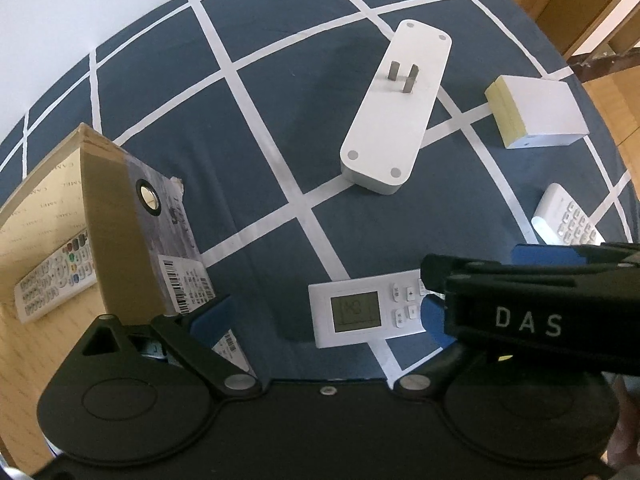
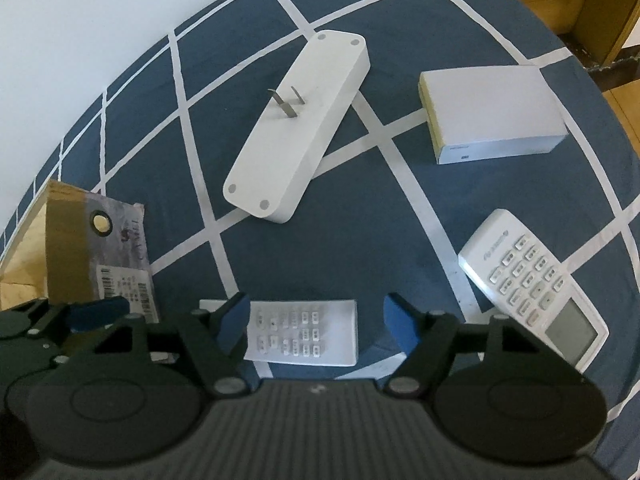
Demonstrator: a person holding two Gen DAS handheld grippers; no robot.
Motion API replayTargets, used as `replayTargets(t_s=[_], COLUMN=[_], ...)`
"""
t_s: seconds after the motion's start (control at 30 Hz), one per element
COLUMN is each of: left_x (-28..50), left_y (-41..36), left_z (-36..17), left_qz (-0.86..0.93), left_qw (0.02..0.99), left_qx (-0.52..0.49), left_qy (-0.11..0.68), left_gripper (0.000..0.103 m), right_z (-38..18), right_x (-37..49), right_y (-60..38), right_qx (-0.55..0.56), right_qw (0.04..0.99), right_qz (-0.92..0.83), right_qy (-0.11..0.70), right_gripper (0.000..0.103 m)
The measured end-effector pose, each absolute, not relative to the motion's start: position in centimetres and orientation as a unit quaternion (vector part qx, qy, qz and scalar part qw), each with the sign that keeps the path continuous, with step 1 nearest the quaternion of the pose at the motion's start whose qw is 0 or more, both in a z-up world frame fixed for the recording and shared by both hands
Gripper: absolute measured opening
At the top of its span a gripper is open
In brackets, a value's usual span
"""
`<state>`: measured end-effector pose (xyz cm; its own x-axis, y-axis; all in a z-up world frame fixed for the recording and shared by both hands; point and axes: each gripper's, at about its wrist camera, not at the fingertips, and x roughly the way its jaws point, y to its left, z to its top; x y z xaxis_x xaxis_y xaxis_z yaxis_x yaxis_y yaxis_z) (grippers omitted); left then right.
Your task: Organize objects
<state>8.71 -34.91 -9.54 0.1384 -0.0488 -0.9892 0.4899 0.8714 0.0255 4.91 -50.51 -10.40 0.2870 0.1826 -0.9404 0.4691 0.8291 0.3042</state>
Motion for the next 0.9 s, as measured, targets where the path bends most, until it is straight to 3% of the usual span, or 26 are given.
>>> replayTargets(t_s=[0.9], left_x=[7.5], left_y=[-36.0], left_z=[-11.0], left_qz=[-0.176], left_qw=[0.721], left_qx=[0.153], left_qy=[0.653], left_gripper=[0.094], right_z=[-10.3], right_x=[2.3], right_y=[-53.2], right_qx=[0.28], right_qw=[0.753], right_qz=[-0.119], right_qy=[0.583], right_gripper=[0.077])
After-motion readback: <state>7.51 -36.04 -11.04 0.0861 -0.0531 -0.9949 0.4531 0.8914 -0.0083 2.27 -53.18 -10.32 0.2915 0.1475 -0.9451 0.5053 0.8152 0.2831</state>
